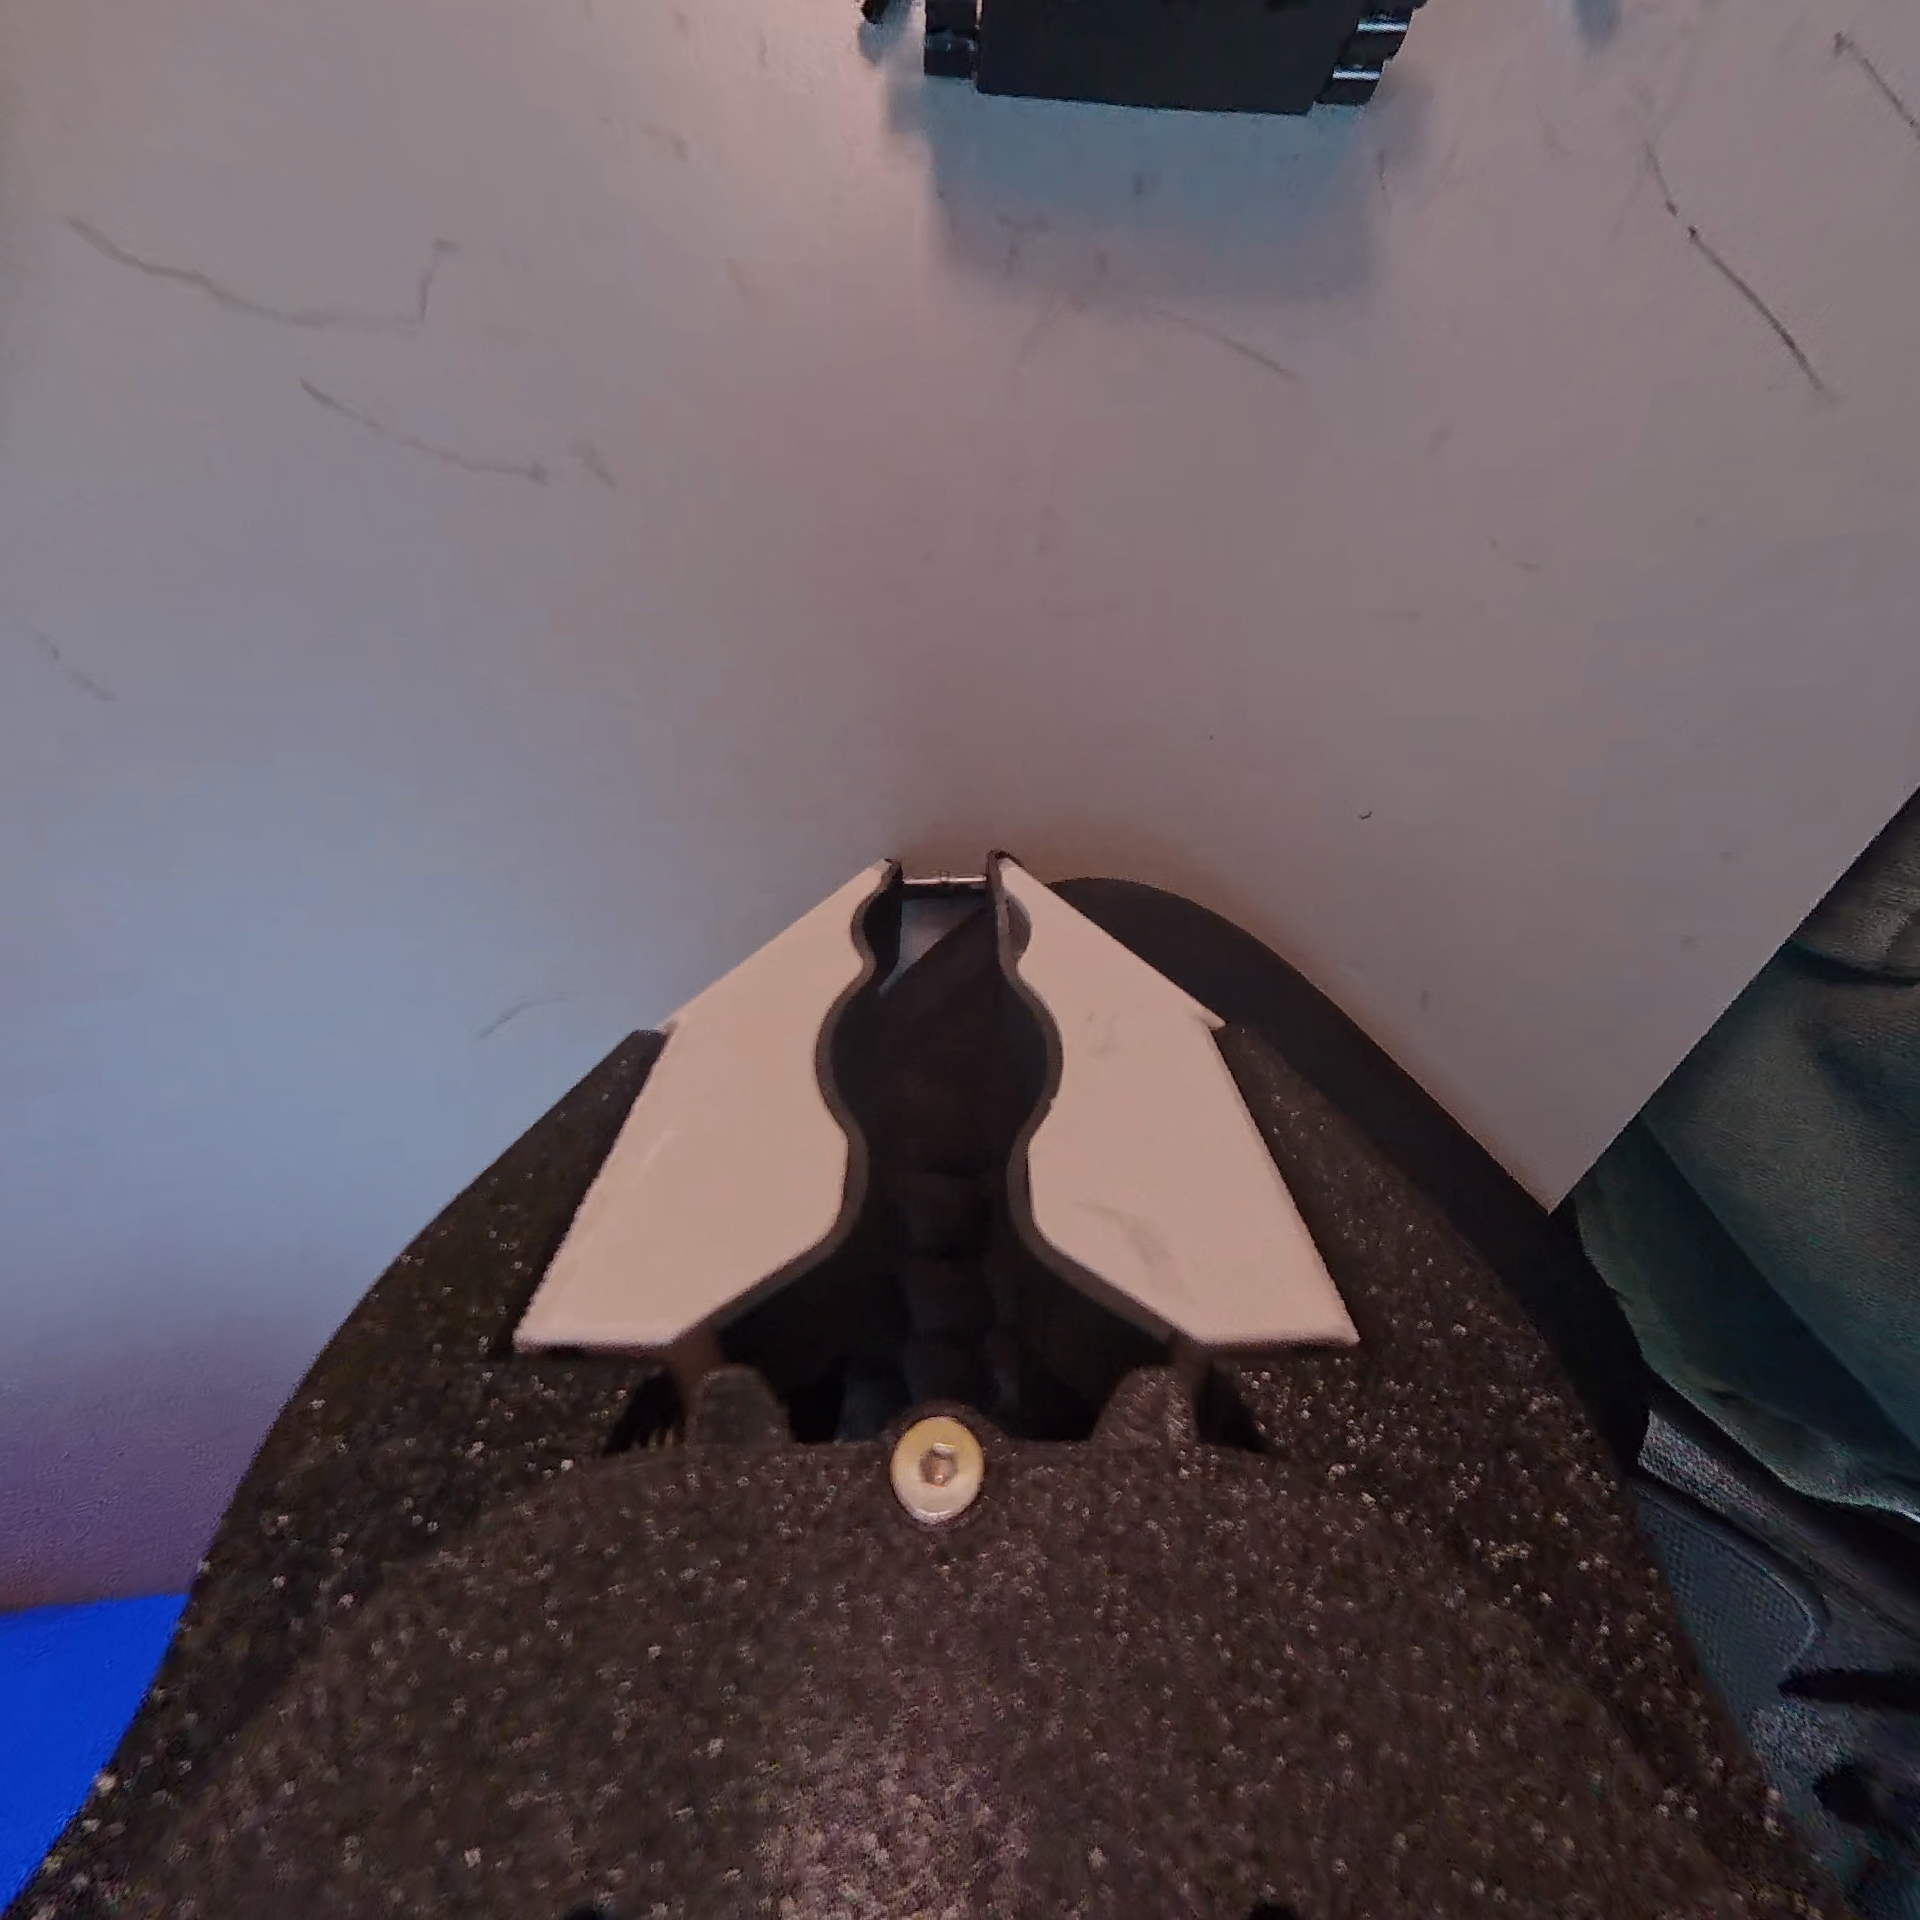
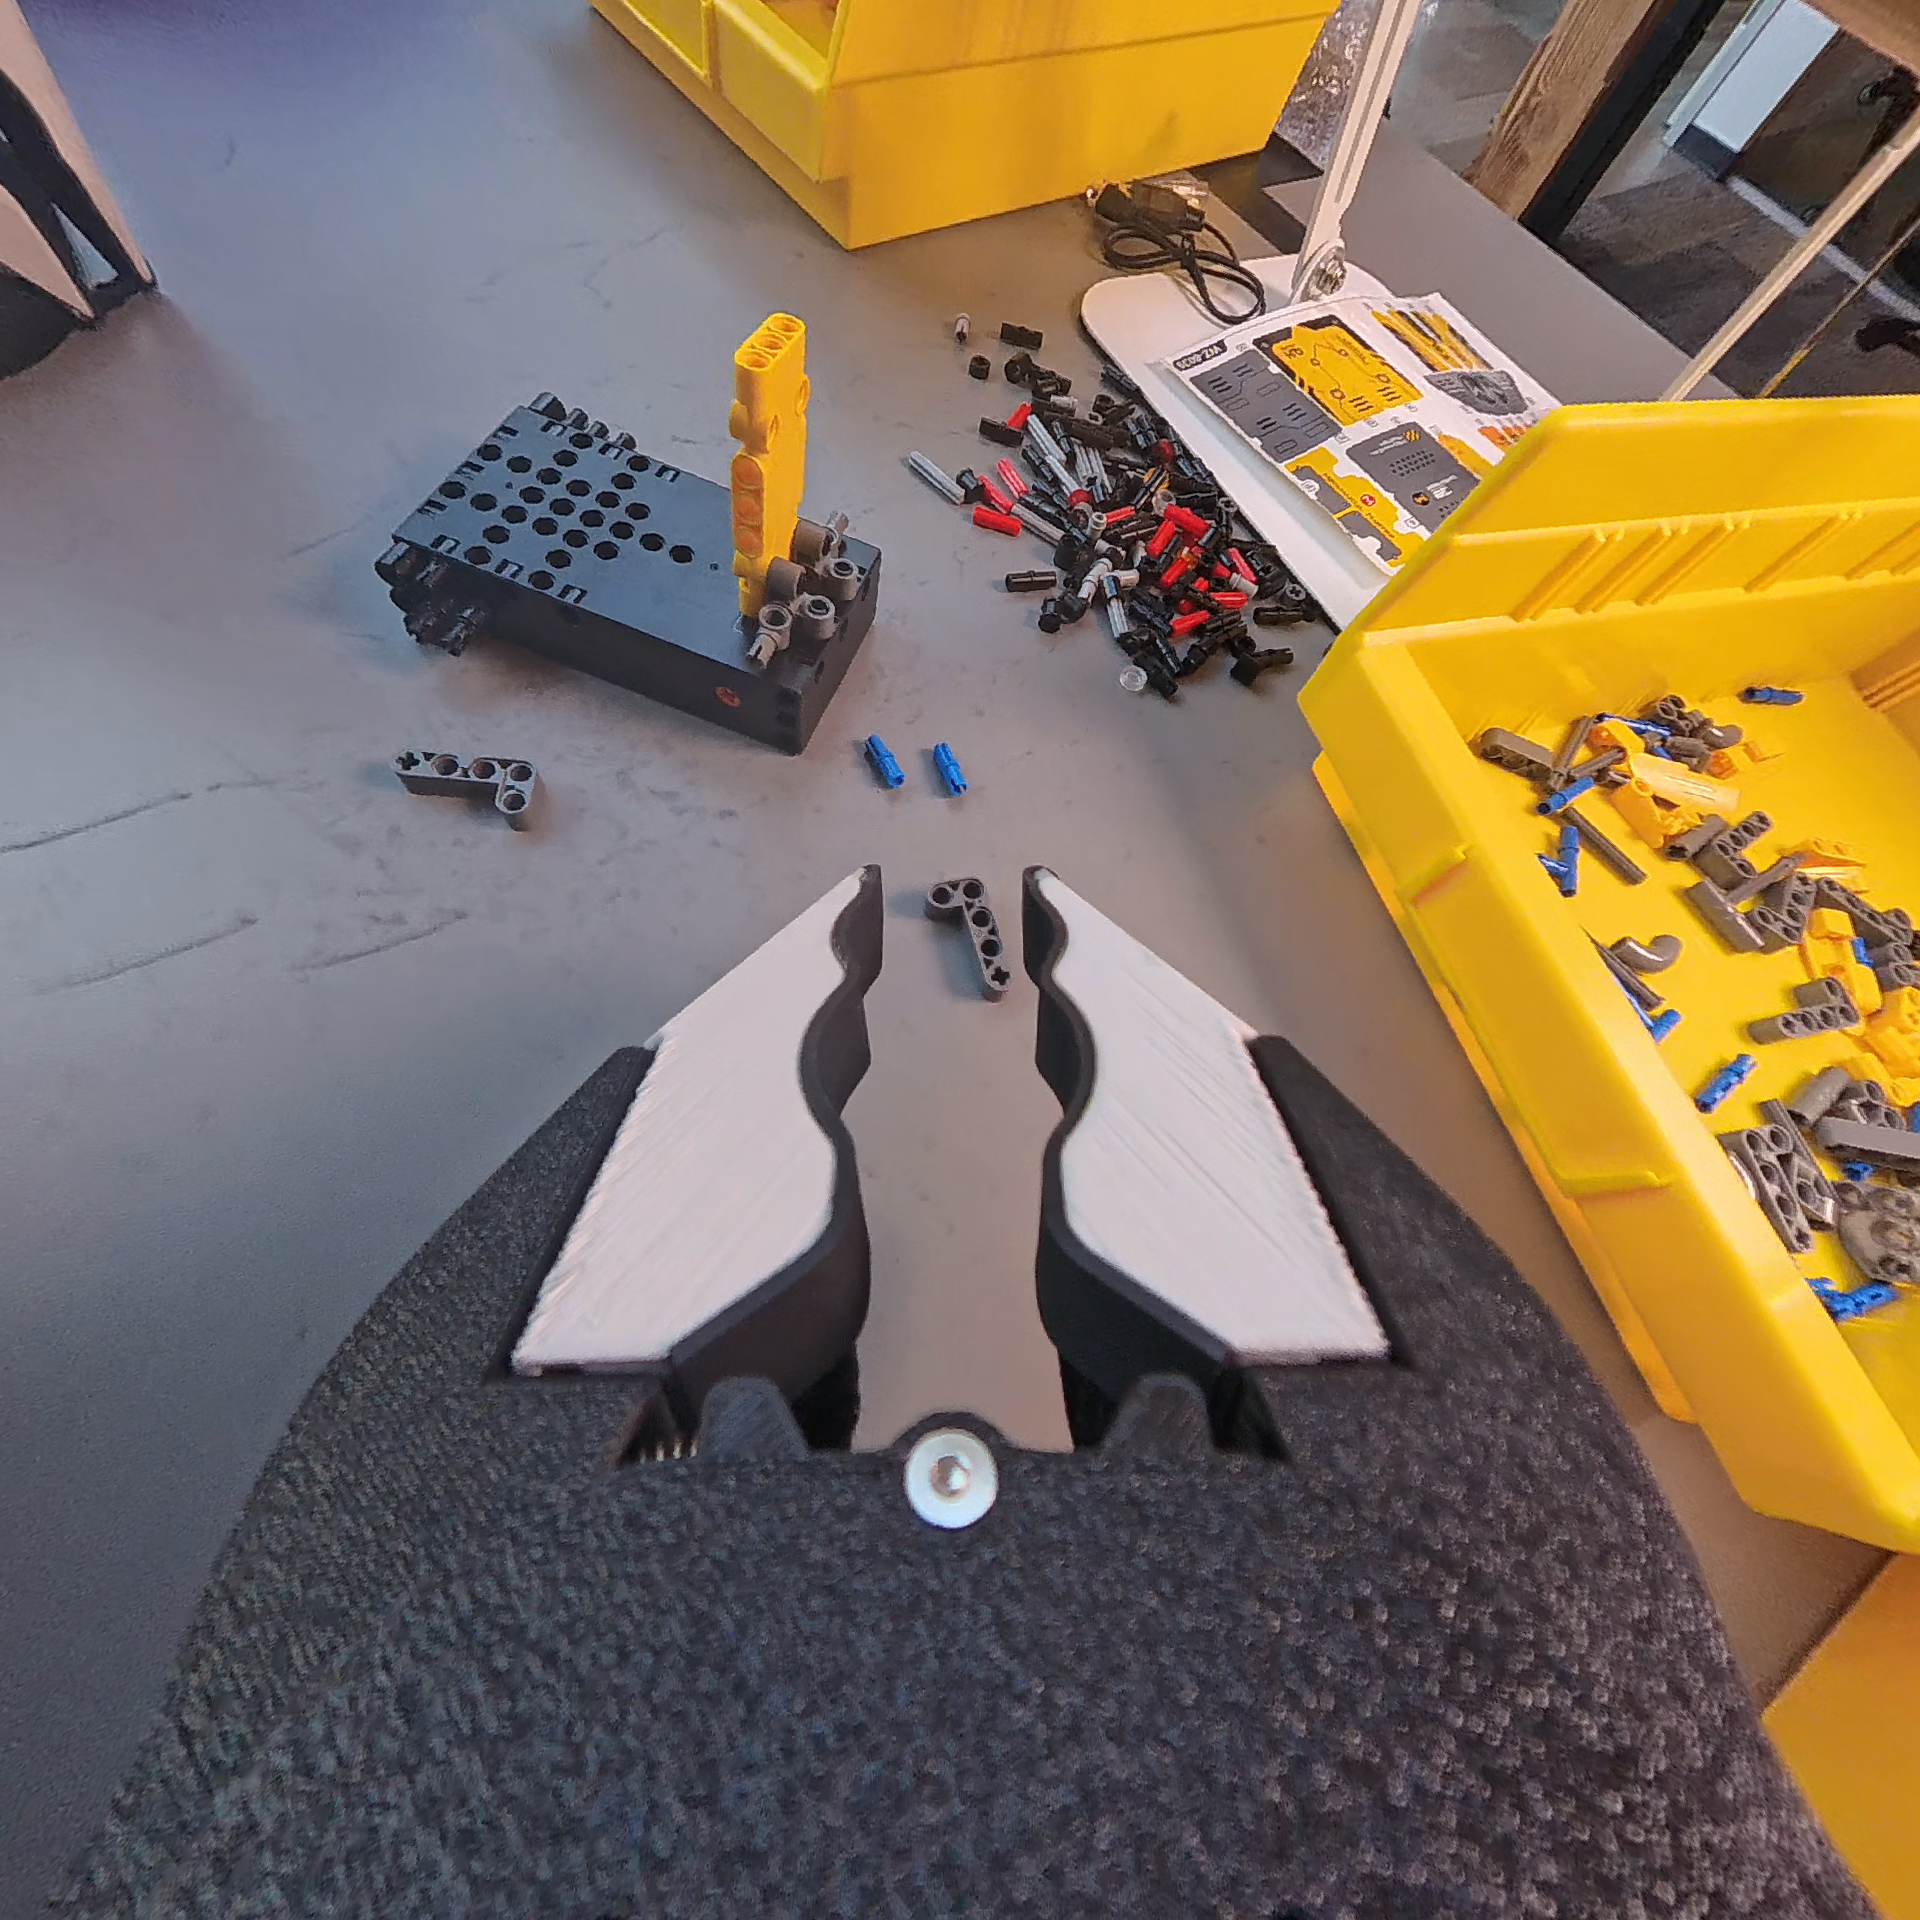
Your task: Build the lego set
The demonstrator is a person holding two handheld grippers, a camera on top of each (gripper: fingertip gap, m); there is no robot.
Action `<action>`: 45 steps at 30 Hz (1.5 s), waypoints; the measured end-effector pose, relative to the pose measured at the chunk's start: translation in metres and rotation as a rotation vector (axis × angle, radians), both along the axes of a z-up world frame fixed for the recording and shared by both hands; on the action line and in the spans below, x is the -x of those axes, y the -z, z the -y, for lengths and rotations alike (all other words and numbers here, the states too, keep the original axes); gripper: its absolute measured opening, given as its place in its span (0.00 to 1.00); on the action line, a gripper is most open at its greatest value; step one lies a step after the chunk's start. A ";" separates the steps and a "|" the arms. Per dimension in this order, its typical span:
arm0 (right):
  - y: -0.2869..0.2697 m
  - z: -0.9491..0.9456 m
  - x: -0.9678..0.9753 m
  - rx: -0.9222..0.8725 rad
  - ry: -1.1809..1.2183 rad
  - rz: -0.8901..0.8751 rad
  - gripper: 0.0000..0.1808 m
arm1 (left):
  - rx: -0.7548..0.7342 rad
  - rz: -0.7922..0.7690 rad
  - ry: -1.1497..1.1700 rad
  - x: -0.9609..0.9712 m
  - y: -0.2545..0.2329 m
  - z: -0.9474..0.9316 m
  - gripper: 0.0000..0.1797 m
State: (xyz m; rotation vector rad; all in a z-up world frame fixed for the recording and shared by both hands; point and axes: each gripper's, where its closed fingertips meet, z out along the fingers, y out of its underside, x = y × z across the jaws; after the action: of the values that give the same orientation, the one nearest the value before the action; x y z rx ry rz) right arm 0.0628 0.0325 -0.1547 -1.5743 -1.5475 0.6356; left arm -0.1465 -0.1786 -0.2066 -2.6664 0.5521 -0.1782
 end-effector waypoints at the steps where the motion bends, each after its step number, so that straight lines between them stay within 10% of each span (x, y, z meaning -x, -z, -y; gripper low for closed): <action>1: -0.001 0.001 0.001 -0.005 -0.001 -0.003 0.14 | 0.018 0.004 0.015 0.000 0.000 0.000 0.09; 17: -0.012 -0.008 -0.015 0.006 0.033 -0.040 0.13 | -0.362 0.209 0.159 -0.044 -0.036 -0.130 0.08; 35: 0.009 -0.021 0.012 0.035 -0.078 -0.010 0.13 | -0.276 0.258 0.233 -0.101 -0.024 -0.147 0.42; 45: 0.001 -0.041 0.008 0.070 -0.048 -0.074 0.13 | -0.219 0.219 0.517 -0.088 -0.022 -0.097 0.35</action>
State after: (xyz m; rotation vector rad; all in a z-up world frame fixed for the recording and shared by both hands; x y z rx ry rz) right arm 0.0548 0.0733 -0.1560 -1.5519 -1.5262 0.7740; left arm -0.0584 -0.0815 -0.1843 -2.2090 1.1058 -0.5163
